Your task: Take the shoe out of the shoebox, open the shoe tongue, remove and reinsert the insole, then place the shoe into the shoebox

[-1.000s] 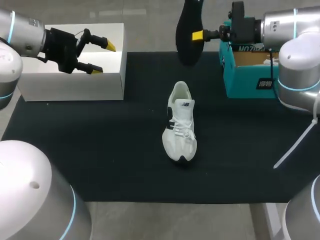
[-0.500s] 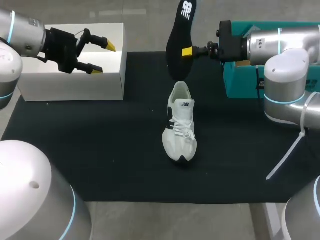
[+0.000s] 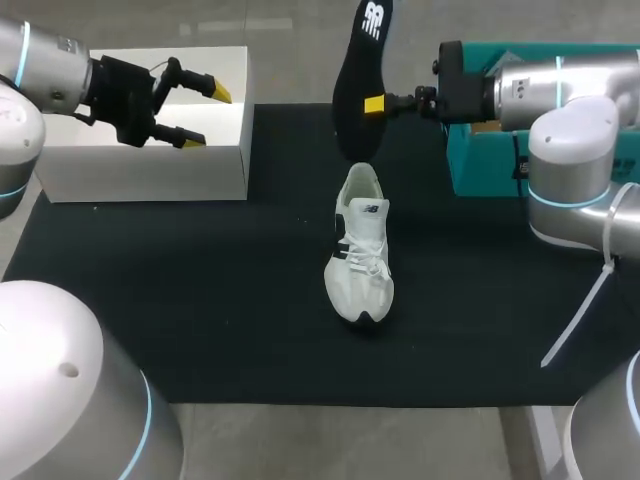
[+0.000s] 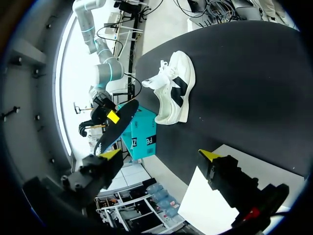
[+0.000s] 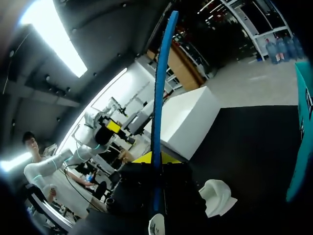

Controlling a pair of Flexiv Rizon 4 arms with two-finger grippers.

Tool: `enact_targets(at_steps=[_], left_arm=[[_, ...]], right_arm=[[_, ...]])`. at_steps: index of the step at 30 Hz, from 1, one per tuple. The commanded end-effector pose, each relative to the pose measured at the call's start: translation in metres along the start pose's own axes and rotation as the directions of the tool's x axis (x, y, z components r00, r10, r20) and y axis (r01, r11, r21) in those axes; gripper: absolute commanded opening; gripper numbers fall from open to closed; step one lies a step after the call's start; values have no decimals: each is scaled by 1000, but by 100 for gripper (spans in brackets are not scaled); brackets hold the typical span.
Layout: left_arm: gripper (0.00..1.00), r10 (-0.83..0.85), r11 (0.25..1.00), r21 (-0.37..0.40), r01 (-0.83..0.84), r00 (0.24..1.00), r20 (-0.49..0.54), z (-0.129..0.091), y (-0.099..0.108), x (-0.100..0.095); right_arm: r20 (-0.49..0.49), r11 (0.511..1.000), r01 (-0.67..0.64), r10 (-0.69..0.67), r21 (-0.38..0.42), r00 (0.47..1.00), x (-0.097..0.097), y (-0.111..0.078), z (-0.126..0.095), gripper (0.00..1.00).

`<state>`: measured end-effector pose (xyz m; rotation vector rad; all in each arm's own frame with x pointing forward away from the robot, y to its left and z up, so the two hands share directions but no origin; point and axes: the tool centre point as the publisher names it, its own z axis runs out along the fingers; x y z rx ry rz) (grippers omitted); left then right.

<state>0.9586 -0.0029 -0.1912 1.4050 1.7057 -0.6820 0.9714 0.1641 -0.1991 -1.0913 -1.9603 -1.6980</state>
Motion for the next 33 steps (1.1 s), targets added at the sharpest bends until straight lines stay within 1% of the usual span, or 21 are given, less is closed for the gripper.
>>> enact_targets(at_steps=[1,4,5,10,13,14,16,19,21,26,33], left_arm=[[100,1,1000,0,-1,1000,-4,0,0,0],[100,1,1000,0,-1,1000,-4,0,0,0],[100,1,1000,0,-1,1000,-4,0,0,0],[100,1,1000,0,-1,1000,-4,0,0,0],[100,1,1000,0,-1,1000,-4,0,0,0],[100,1,1000,0,-1,1000,-4,0,0,0],[100,1,1000,0,-1,1000,-4,0,0,0],[100,1,1000,0,-1,1000,-4,0,0,0],[100,1,1000,0,-1,1000,-4,0,0,0],[100,1,1000,0,-1,1000,-4,0,0,0],[100,1,1000,0,-1,1000,-4,0,0,0]], right_arm=[[-19,999,21,-22,-24,1000,-14,-12,10,0],[-17,1000,1,-1,-21,1000,-21,-21,8,0],[-9,1000,-8,7,-4,1000,-22,-24,7,0],[22,1000,24,-24,1,999,-30,-36,4,0],[51,996,93,-93,5,994,-37,-42,2,0],[62,990,138,-138,-1,988,-40,-44,1,0],[77,983,184,-184,14,980,-47,-49,2,0],[92,975,220,-220,4,971,-57,-57,3,0],[95,972,234,-232,-9,968,-62,-61,5,0],[95,971,238,-236,-12,967,-72,-67,11,0],[80,971,238,-238,6,968,-77,-77,16,0]])
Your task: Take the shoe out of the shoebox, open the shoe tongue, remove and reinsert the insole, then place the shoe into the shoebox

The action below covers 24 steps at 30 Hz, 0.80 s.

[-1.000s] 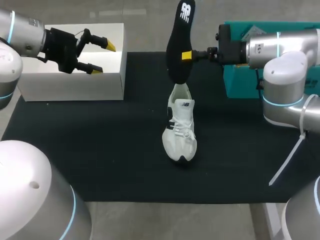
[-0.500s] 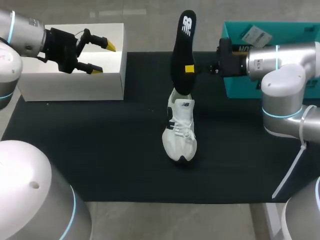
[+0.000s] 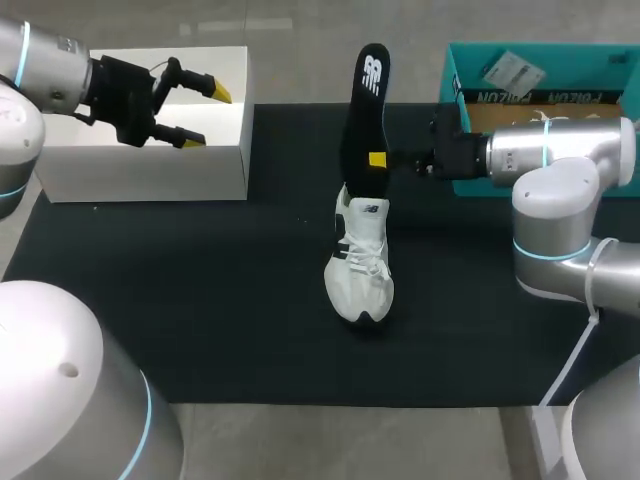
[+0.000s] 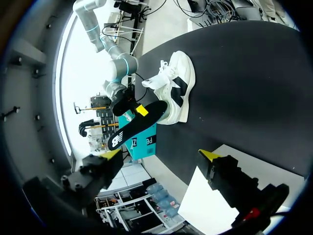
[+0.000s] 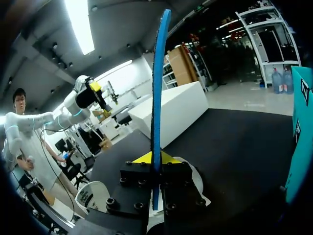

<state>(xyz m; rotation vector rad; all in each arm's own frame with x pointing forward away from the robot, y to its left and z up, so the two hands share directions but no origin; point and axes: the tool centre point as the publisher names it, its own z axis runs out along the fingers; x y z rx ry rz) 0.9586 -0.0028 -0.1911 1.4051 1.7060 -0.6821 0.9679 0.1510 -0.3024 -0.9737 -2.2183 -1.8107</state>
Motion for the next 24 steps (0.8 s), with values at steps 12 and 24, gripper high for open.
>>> enact_targets(at_steps=[12,24], left_arm=[[100,1,1000,0,-1,1000,-4,0,0,0],[100,1,1000,0,-1,1000,-4,0,0,0]], right_arm=[[1,998,-17,17,58,1000,-5,-35,3,0],[-31,990,-109,112,86,993,-5,-72,12,0]])
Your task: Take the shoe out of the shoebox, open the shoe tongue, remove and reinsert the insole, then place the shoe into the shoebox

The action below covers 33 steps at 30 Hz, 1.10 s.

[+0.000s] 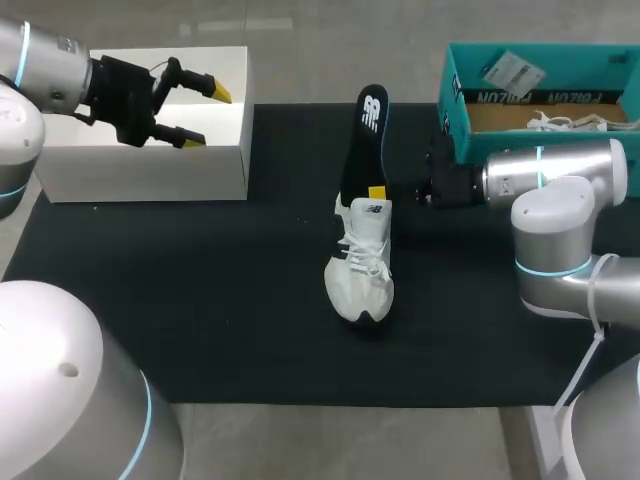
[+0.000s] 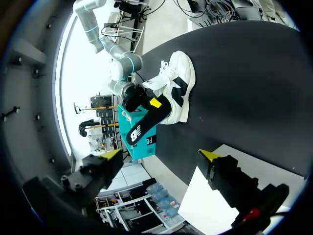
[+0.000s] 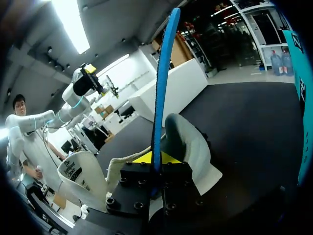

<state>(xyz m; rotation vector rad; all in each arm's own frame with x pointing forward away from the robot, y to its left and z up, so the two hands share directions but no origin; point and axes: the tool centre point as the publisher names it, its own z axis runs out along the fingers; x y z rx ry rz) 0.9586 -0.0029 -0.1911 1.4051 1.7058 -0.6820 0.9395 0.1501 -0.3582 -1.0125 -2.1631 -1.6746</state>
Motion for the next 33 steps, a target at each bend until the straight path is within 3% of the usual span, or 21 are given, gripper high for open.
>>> enact_targets(at_steps=[1,10,11,13,14,15,20,26,33], left_arm=[[100,1,1000,0,-1,1000,-4,0,0,0],[100,1,1000,0,-1,1000,-4,0,0,0],[100,1,1000,0,-1,1000,-4,0,0,0],[100,1,1000,0,-1,1000,-4,0,0,0],[100,1,1000,0,-1,1000,-4,0,0,0],[100,1,1000,0,-1,1000,-4,0,0,0],[100,1,1000,0,-1,1000,-4,0,0,0],[100,1,1000,0,-1,1000,-4,0,0,0],[100,1,1000,0,-1,1000,-4,0,0,0]], right_arm=[[-5,1000,-21,21,8,1000,-1,-12,6,0],[-19,997,-70,70,19,997,7,-28,8,0],[-18,998,-60,60,5,998,7,-24,5,13],[-7,999,-46,46,-1,999,6,-17,1,82],[-3,999,-39,39,-2,999,5,-15,0,77],[3,1000,-25,25,-2,1000,4,-10,-3,65],[17,1000,23,-23,-6,1000,2,12,-11,49],[9,998,57,-57,-6,998,-2,32,-11,40],[2,998,65,-65,-5,998,-8,37,-10,27]])
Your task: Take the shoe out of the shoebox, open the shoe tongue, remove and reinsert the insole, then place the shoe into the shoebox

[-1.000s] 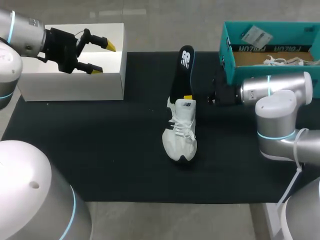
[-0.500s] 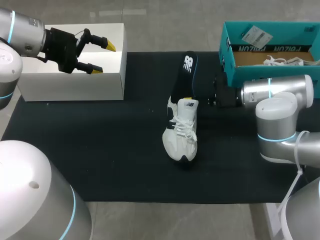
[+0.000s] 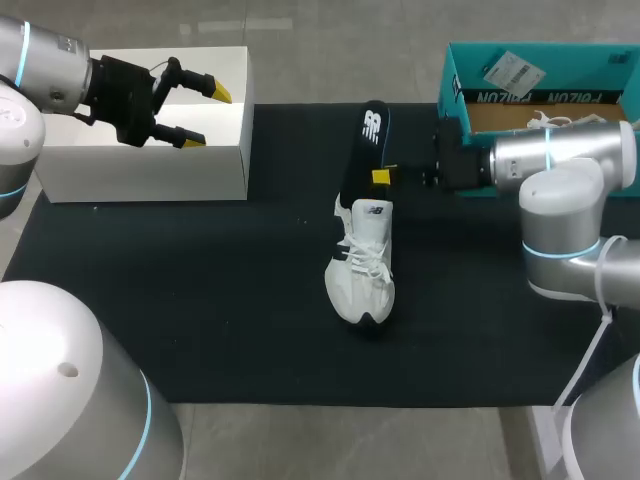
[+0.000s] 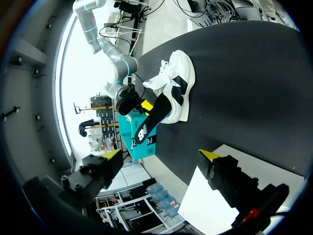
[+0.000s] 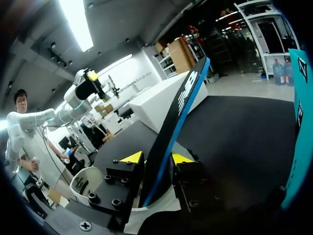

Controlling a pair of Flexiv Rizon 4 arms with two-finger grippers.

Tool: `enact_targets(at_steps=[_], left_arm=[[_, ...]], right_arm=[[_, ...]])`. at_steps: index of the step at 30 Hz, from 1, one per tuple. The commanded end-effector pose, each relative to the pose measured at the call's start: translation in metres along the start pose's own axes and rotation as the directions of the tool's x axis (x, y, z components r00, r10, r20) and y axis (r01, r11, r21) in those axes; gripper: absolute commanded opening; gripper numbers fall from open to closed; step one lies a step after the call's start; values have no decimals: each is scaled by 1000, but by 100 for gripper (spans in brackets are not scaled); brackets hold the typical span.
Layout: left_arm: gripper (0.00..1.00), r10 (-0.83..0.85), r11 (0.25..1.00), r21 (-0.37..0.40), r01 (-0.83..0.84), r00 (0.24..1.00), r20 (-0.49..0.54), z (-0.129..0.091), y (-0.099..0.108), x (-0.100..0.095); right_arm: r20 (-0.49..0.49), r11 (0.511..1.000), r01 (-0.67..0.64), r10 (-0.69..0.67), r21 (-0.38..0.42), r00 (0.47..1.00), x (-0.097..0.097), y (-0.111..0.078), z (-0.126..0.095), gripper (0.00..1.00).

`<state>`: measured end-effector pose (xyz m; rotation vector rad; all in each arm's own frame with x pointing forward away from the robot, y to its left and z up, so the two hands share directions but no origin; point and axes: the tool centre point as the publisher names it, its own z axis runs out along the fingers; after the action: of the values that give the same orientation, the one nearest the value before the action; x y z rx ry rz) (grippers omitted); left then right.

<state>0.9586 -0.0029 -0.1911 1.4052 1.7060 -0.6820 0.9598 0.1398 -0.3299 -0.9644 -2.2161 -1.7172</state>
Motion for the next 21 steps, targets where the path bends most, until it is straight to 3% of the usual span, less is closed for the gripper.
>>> enact_targets(at_steps=[1,3,5,12,21], left_arm=[[100,1,1000,0,-1,1000,-4,0,0,0],[100,1,1000,0,-1,1000,-4,0,0,0],[100,1,1000,0,-1,1000,-4,0,0,0],[100,1,1000,0,-1,1000,-4,0,0,0],[100,1,1000,0,-1,1000,-4,0,0,0]], right_arm=[[-8,1000,0,0,6,1000,-6,3,5,24],[-10,1000,0,0,4,1000,-6,3,6,19],[-9,1000,-1,1,4,1000,-7,2,6,0],[-2,1000,-19,19,8,1000,3,-10,8,0],[-29,995,-90,91,49,995,15,-44,19,0]])
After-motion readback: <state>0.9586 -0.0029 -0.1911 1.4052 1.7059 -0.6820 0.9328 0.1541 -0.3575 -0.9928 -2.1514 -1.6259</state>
